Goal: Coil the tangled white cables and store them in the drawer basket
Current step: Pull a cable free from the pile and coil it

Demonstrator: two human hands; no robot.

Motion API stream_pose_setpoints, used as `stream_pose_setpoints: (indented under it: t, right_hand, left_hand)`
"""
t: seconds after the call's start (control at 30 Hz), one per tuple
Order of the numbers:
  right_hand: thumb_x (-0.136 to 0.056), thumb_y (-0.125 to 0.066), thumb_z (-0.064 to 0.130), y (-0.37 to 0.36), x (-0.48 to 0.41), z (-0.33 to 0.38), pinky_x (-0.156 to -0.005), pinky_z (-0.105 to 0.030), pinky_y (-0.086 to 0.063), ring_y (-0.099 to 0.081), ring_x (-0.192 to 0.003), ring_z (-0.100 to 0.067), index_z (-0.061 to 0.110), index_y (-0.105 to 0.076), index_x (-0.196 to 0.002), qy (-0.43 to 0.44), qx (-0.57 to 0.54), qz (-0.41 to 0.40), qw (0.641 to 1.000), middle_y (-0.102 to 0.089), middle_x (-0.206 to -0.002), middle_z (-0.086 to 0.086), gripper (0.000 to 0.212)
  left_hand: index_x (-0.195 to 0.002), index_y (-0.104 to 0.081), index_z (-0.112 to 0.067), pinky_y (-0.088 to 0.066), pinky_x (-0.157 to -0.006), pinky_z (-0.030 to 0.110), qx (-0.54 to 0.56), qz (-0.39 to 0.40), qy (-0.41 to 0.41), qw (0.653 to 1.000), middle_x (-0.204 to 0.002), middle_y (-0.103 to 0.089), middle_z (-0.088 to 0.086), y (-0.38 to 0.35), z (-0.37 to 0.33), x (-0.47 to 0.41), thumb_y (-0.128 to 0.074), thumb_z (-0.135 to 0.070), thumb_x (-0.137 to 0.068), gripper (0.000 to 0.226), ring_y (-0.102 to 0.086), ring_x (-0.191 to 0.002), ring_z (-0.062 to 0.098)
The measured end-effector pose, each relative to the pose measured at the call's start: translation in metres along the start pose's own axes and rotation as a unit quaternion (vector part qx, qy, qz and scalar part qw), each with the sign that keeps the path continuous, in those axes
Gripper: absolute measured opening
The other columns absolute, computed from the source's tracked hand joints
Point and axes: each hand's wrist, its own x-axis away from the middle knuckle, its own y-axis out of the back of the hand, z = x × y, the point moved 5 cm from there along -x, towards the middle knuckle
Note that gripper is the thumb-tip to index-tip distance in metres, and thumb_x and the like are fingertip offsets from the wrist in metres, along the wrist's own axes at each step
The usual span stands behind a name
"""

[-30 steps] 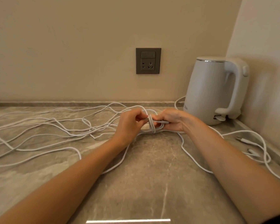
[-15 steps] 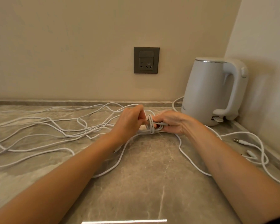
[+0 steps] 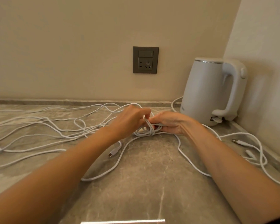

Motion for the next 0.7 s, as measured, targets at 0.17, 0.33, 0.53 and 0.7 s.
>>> stream_pose_setpoints:
  t: [0.17, 0.33, 0.53, 0.7]
  right_hand:
    - [-0.098, -0.040, 0.002, 0.002, 0.001, -0.001, -0.058, -0.018, -0.051, -0.056, -0.054, -0.007, 0.002, -0.059, -0.081, 0.001, -0.041, -0.006, 0.999, -0.062, -0.063, -0.003, 0.026]
    - [-0.099, -0.035, 0.003, 0.001, -0.003, -0.003, -0.060, -0.020, -0.045, -0.046, -0.058, -0.011, 0.003, -0.053, -0.075, 0.006, -0.082, -0.019, 0.996, -0.055, -0.048, 0.001, 0.030]
    - [-0.100, -0.035, 0.003, 0.002, -0.007, -0.001, -0.066, -0.021, -0.045, -0.045, -0.063, -0.011, 0.003, -0.055, -0.082, 0.042, -0.154, -0.022, 0.987, -0.056, -0.059, -0.001, 0.026]
    - [-0.098, -0.038, 0.003, 0.008, -0.010, 0.000, -0.068, -0.019, -0.049, -0.054, -0.066, -0.011, -0.001, -0.058, -0.089, 0.069, -0.243, -0.061, 0.966, -0.066, -0.068, -0.007, 0.023]
  left_hand:
    - [-0.066, -0.052, -0.007, -0.018, -0.043, 0.021, -0.077, -0.048, -0.112, 0.990, -0.057, -0.055, 0.007, 0.001, -0.008, 0.008, -0.069, 0.002, -0.068, 0.020, -0.034, -0.045, 0.016]
    - [-0.072, -0.053, -0.007, -0.023, -0.037, 0.022, -0.099, -0.066, -0.127, 0.985, -0.054, -0.055, 0.006, -0.001, -0.004, 0.013, -0.053, -0.019, -0.083, 0.016, -0.045, -0.037, 0.022]
    - [-0.068, -0.049, -0.007, -0.025, -0.040, 0.023, -0.085, -0.101, -0.082, 0.988, -0.055, -0.052, 0.010, -0.002, 0.001, 0.010, -0.051, -0.004, -0.077, 0.009, -0.044, -0.039, 0.028]
    - [-0.077, -0.065, 0.001, -0.044, -0.049, 0.028, -0.016, -0.088, -0.084, 0.992, -0.068, -0.061, 0.013, 0.004, 0.001, 0.007, -0.045, -0.012, -0.082, 0.025, -0.055, -0.055, 0.026]
